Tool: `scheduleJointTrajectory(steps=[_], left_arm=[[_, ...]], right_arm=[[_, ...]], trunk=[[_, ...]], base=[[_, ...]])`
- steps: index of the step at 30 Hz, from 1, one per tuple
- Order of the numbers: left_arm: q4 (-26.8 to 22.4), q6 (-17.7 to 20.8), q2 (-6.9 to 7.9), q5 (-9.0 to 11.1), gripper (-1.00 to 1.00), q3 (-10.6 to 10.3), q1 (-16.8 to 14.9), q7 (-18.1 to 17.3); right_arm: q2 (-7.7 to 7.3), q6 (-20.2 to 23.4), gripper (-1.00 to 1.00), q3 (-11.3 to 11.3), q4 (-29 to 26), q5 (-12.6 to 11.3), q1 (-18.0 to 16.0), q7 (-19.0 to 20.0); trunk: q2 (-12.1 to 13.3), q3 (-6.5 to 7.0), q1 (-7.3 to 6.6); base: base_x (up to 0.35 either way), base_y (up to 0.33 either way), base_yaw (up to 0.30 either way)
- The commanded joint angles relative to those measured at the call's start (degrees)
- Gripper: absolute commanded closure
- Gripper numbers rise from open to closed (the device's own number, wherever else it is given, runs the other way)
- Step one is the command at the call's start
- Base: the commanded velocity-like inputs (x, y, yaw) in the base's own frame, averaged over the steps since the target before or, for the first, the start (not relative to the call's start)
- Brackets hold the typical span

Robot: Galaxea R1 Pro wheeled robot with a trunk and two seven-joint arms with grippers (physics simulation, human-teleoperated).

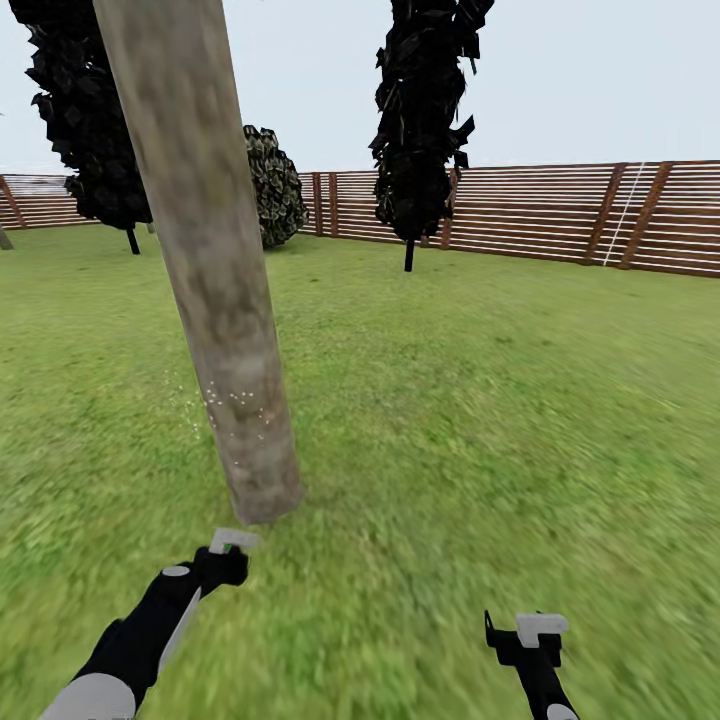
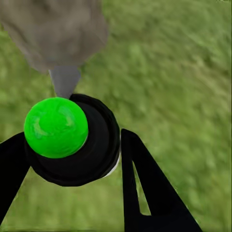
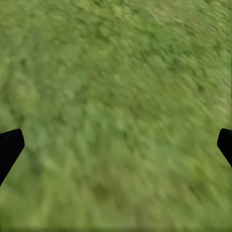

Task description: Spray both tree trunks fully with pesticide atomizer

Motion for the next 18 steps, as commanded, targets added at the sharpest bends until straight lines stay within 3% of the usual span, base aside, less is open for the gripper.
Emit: scheduleJointTrajectory(steps=[1,3,6,8,11,14,18], left_arm=[[0.00,0.02,0.76,0.23,1.00,0.92,0.01,-0.05],[0.00,0.07,3.23,0.28,1.00,4.03,-0.03,-1.30],[0.01,0.06,4.93,0.16,1.00,7.85,-0.05,-4.16],[-0.01,-0.08,5.67,-0.18,1.00,12.76,-0.06,-6.09],[-0.07,-0.14,5.20,-0.35,1.00,12.47,0.00,-6.28],[0.01,-0.29,4.97,-0.27,1.00,9.15,0.03,-6.29],[0.01,-0.25,4.94,-0.27,1.00,8.49,0.03,-6.30]], right_arm=[[0.00,0.00,-1.00,0.00,0.00,0.00,0.00,0.01],[0.00,0.00,-1.00,0.00,0.00,0.00,0.00,0.00],[0.00,0.00,-1.00,0.00,0.01,0.00,0.00,0.03],[0.00,0.00,-1.00,0.00,0.00,0.00,0.00,0.03],[0.00,0.00,-1.00,0.00,0.01,0.00,0.00,0.01],[0.00,0.00,-1.00,0.00,0.02,0.00,0.00,-0.01],[0.00,0.00,-1.00,0.00,0.01,0.00,0.00,0.02]], trunk=[[0.00,0.00,0.00],[0.00,0.00,0.00],[0.00,0.00,0.00],[0.00,0.00,0.00],[0.00,0.00,0.00],[0.00,0.00,0.00],[0.00,0.00,0.00]], base=[[0.000,0.000,0.000],[0.000,0.000,0.000],[0.000,0.000,0.000],[0.000,0.000,0.000],[0.004,0.003,0.000],[0.150,0.145,0.000],[0.194,0.254,0.000]])
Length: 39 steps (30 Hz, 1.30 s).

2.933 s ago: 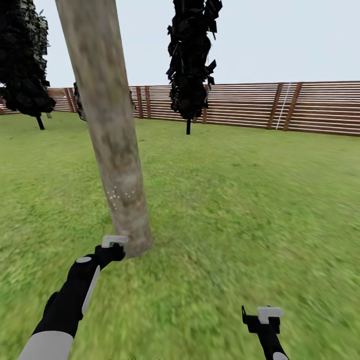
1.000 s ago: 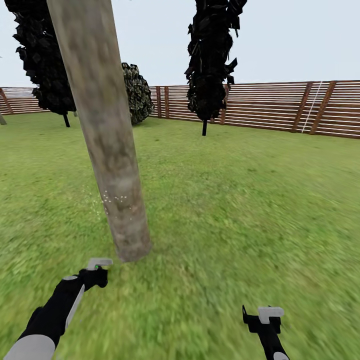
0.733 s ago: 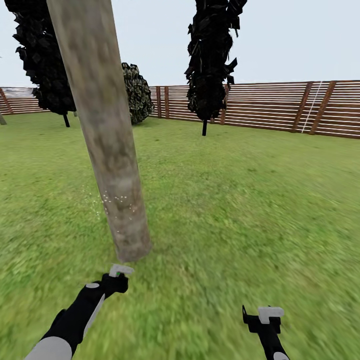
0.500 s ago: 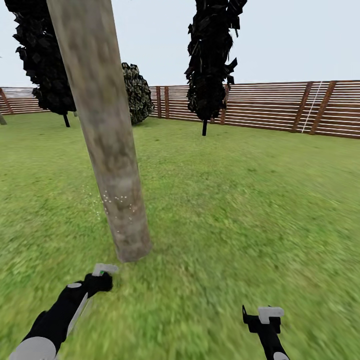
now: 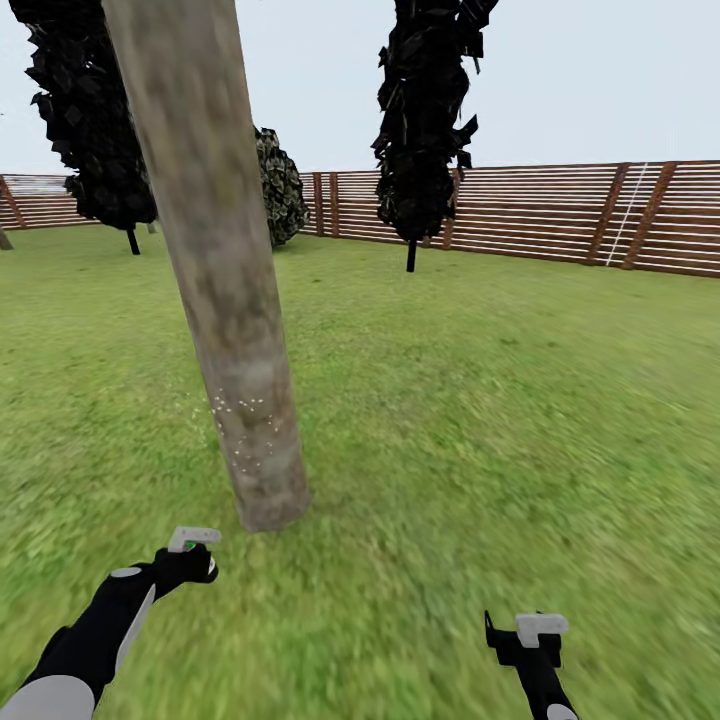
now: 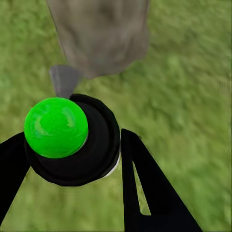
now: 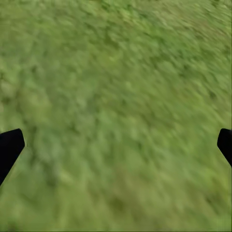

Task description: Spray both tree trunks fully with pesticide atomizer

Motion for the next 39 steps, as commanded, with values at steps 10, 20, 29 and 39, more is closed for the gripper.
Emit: scheduleJointTrajectory(steps=[10,20,29,39], left_arm=[[5.51,-1.91,-4.26,-0.26,1.00,-2.95,0.11,0.58],[6.05,-3.39,1.47,0.93,1.00,0.97,0.09,1.84],[5.46,-3.88,-2.75,1.50,1.00,2.36,0.09,5.12],[1.00,-5.15,-6.96,1.64,1.00,1.89,-0.17,13.59]], right_arm=[[0.00,0.00,-1.00,0.00,0.01,0.00,0.00,0.01],[0.00,0.00,-1.00,0.00,0.00,0.01,0.00,0.02],[0.00,0.00,-1.00,0.00,0.04,0.02,0.00,0.02],[0.09,0.00,-1.00,0.02,0.04,0.00,0.00,0.02]], trunk=[[0.00,0.00,0.00],[0.00,0.00,0.00],[0.00,0.00,0.00],[0.00,0.00,0.00]], base=[[0.049,0.093,0.000],[0.000,0.000,0.000],[-0.007,-0.046,0.000],[-0.009,-0.263,0.142]])
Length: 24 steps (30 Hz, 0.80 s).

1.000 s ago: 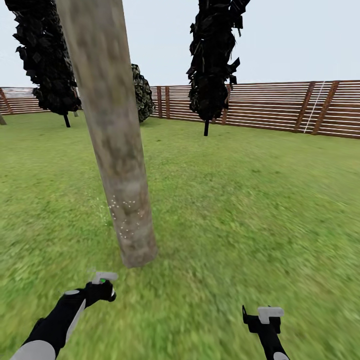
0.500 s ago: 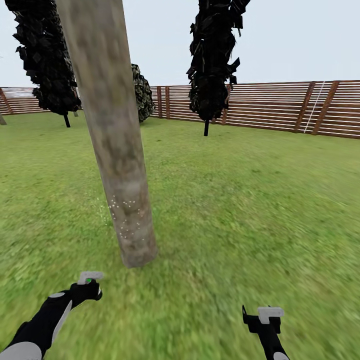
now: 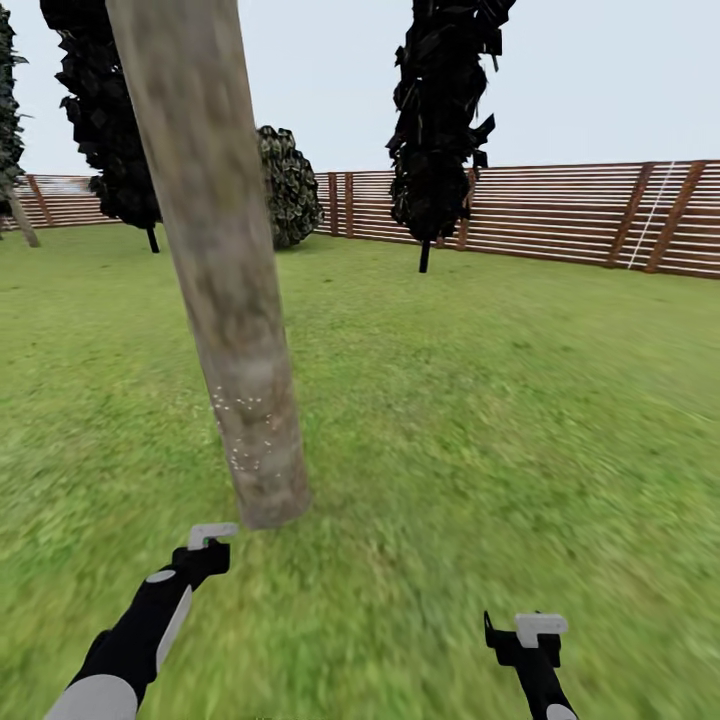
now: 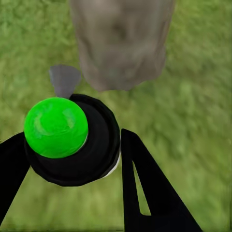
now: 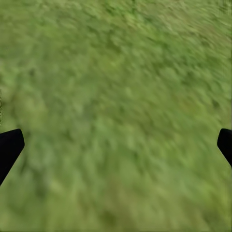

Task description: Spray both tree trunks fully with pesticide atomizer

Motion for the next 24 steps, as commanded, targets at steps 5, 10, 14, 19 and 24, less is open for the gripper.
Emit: scheduleJointTrajectory(steps=[5,10,14,19,24], left_arm=[[-0.05,-0.07,-0.06,-0.04,1.00,0.20,-0.01,0.05],[-0.05,-0.14,-0.14,0.03,1.00,0.11,0.04,0.05],[-0.10,-0.12,-0.72,-0.04,1.00,0.07,-0.01,0.09],[-0.07,-0.04,-0.68,-0.14,1.00,0.25,0.01,0.09],[-0.11,-0.04,-0.67,-0.15,1.00,0.64,-0.01,0.09]], right_arm=[[0.00,0.00,-1.00,-0.01,-0.05,0.00,0.00,-0.04],[0.00,0.00,-1.00,-0.01,-0.07,0.00,0.00,-0.09],[0.00,0.00,-1.00,-0.01,-0.07,0.00,0.00,-0.09],[-0.08,0.00,-1.00,-0.01,-0.13,0.00,0.00,-0.09],[-0.04,0.00,-1.00,-0.01,-0.08,0.00,0.00,-0.09]], trunk=[[0.00,0.00,0.00],[0.00,0.00,0.00],[0.00,0.00,0.00],[0.00,0.00,0.00],[0.00,0.00,0.00]], base=[[-0.001,-0.272,0.267],[-0.093,-0.273,0.046],[-0.024,-0.274,0.001],[-0.002,-0.275,0.000],[0.000,-0.275,0.073]])
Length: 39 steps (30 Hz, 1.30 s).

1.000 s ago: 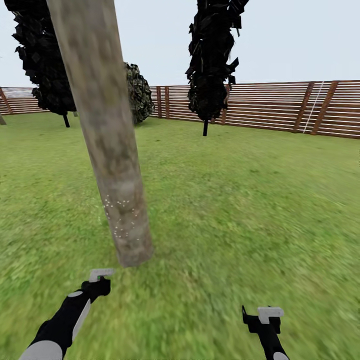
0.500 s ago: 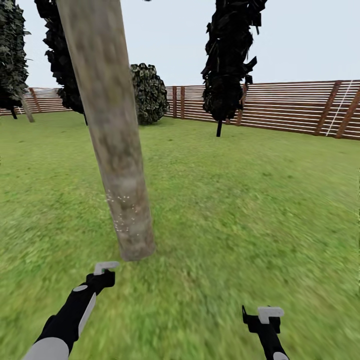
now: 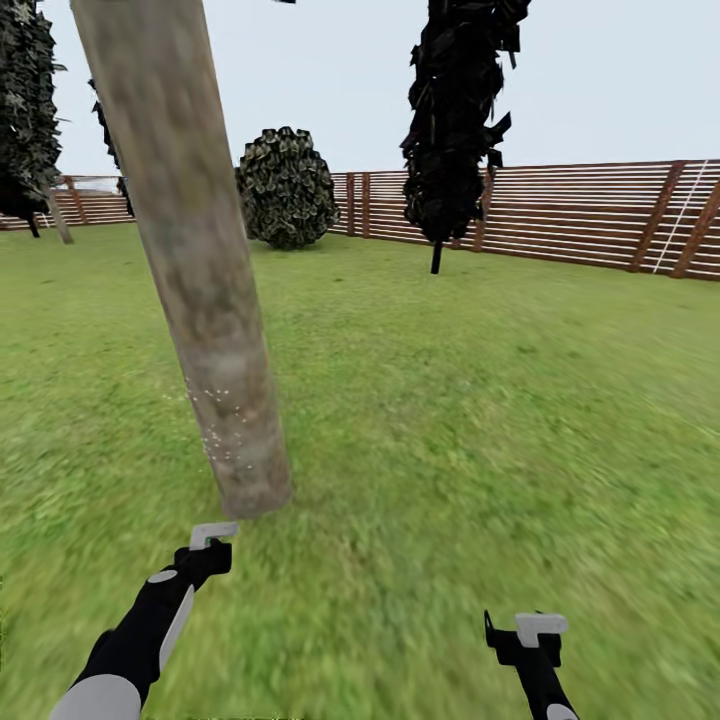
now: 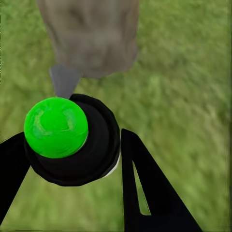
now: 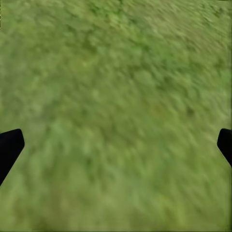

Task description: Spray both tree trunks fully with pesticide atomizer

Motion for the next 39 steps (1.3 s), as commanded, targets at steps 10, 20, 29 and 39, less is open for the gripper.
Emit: scheduleJointTrajectory(steps=[10,20,29,39], left_arm=[[0.02,-0.08,0.00,0.02,1.00,-0.05,0.00,-0.01],[-0.02,-0.03,0.00,0.02,1.00,-0.05,0.01,-0.01],[0.04,0.01,0.00,0.02,1.00,0.04,0.03,-0.01],[0.05,0.09,0.07,0.02,1.00,0.04,0.02,-0.01]], right_arm=[[0.04,0.00,-1.00,0.00,0.01,0.00,0.00,0.00],[0.04,0.00,-1.00,0.00,0.01,0.00,0.00,0.00],[0.04,0.00,-1.00,0.00,0.01,0.00,0.00,0.00],[0.04,0.00,-1.00,0.00,0.01,0.00,0.00,0.00]], trunk=[[0.00,0.00,0.00],[0.00,0.00,0.00],[0.00,0.00,0.00],[0.00,0.00,0.00]], base=[[0.000,-0.276,0.268],[0.000,-0.276,0.272],[0.000,-0.276,0.026],[0.134,-0.235,0.118]])
